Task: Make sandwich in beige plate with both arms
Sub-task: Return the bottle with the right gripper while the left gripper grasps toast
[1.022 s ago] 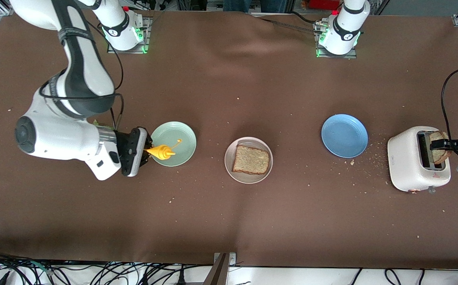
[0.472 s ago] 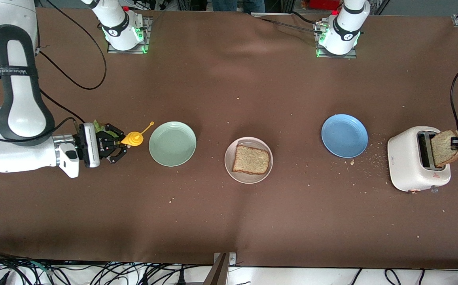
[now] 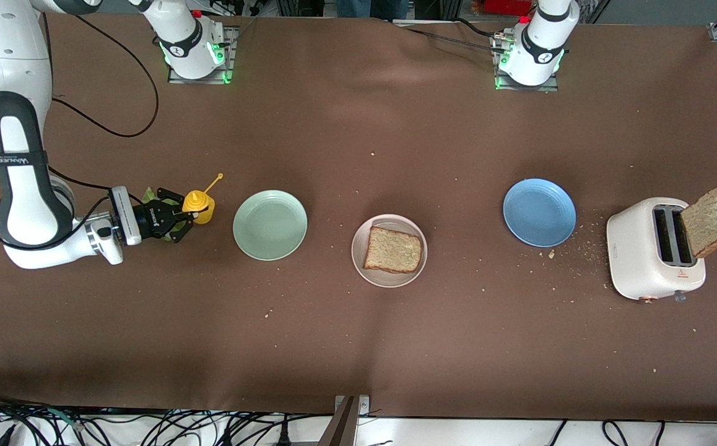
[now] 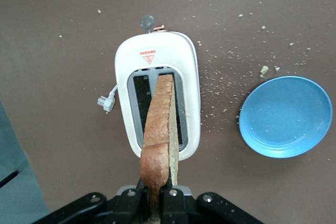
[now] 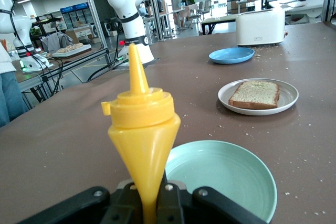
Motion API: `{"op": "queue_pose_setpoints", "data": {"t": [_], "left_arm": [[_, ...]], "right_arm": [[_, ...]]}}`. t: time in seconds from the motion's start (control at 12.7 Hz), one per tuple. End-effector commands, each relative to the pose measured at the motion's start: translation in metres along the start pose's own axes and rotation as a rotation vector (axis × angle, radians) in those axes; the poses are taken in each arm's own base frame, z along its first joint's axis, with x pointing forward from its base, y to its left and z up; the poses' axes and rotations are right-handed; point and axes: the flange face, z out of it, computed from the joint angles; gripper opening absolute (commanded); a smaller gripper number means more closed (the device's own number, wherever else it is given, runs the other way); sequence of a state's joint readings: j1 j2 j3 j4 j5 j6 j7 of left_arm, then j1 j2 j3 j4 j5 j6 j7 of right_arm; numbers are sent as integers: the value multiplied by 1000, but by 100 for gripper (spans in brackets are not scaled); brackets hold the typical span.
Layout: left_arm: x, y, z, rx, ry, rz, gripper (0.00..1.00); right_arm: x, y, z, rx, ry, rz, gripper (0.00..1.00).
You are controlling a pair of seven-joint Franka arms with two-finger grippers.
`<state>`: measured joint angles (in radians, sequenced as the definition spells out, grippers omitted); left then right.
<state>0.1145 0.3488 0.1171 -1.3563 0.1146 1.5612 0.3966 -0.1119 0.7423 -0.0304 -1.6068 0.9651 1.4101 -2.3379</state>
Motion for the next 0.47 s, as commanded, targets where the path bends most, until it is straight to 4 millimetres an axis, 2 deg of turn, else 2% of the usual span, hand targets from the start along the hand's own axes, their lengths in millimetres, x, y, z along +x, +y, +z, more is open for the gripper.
{"op": "queue_pose_setpoints", "data": {"t": [0.0, 0.16, 0.39], "left_arm": [[-4, 42, -27, -114, 48, 42, 0], [5, 77, -26, -212, 61, -4, 0], [24, 123, -9, -330, 33, -30, 0]], "right_arm": [[-40, -7, 2, -28, 104, -70, 0], [-52, -10, 2, -36, 116, -63, 0], [-79, -13, 12, -63, 183, -81, 0]]}}
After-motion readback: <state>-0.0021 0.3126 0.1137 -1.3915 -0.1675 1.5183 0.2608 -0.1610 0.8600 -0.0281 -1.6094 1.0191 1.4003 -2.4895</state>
